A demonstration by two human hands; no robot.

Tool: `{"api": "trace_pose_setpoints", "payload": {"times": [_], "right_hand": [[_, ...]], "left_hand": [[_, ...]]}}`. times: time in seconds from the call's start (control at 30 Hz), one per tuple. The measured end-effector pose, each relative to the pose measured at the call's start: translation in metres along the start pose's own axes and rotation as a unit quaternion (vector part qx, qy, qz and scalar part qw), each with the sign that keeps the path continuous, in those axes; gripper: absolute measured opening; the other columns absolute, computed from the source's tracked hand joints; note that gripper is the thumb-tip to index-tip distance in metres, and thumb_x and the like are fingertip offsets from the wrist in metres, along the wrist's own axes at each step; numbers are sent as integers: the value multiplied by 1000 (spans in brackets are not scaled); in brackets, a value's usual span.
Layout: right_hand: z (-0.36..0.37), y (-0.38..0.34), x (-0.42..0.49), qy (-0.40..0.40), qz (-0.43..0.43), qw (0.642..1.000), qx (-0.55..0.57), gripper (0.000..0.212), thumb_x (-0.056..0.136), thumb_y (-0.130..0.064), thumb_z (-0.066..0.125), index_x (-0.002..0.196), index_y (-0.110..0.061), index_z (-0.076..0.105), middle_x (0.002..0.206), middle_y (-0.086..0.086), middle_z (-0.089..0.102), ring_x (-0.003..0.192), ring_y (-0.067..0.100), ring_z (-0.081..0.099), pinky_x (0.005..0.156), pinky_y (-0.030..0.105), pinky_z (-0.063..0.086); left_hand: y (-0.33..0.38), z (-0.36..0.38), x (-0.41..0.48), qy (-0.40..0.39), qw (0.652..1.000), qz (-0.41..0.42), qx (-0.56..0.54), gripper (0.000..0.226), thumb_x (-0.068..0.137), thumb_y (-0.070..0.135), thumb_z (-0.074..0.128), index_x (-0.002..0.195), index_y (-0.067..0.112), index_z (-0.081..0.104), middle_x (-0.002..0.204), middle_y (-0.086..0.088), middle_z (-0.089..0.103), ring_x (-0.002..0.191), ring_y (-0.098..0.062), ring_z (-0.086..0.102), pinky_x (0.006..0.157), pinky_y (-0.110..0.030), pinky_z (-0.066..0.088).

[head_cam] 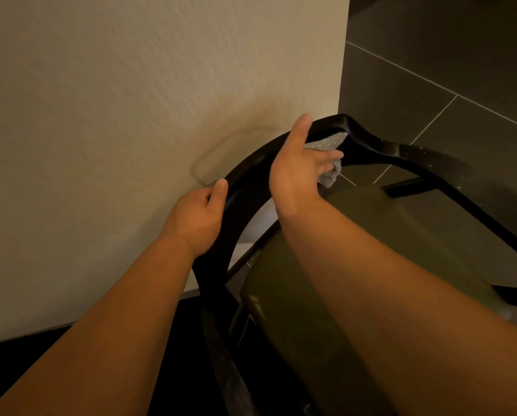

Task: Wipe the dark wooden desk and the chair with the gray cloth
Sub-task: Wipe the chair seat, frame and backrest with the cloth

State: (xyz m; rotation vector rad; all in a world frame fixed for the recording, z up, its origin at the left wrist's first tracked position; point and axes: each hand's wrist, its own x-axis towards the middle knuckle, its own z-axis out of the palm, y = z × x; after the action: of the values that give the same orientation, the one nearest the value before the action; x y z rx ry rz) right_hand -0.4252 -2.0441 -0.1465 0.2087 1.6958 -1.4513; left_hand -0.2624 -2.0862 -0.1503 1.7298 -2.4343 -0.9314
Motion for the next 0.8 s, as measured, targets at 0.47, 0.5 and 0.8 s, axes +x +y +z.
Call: {"api": "trace_pose_setpoints", "payload": {"times": [0.47,0.5,0.8], "right_hand": [[-7,33,-10,-26,-188,973,-132,101,103,-67,34,157,-17,-35,166,15,-36,161,33,-8,128,39,11],[-2,44,-12,-44,-195,966,-166,104,103,-68,35,156,-15,-36,165,15,-38,161,33,-11,131,44,11],[4,72,-13,-116,-172,955,-212,100,106,-61,37,154,-14,-38,165,11,-40,161,32,-9,131,47,14]], "left_hand": [[-3,4,6,-3,1000,9,25,56,110,54,29,68,25,51,70,1,55,67,-14,53,56,-30,33],[-2,4,4,-5,1000,10,25,56,111,54,29,68,25,50,69,1,54,65,-13,51,56,-31,32],[0,4,3,-3,1000,3,21,62,110,56,23,70,20,54,73,-1,59,70,-20,55,58,-32,33]]}}
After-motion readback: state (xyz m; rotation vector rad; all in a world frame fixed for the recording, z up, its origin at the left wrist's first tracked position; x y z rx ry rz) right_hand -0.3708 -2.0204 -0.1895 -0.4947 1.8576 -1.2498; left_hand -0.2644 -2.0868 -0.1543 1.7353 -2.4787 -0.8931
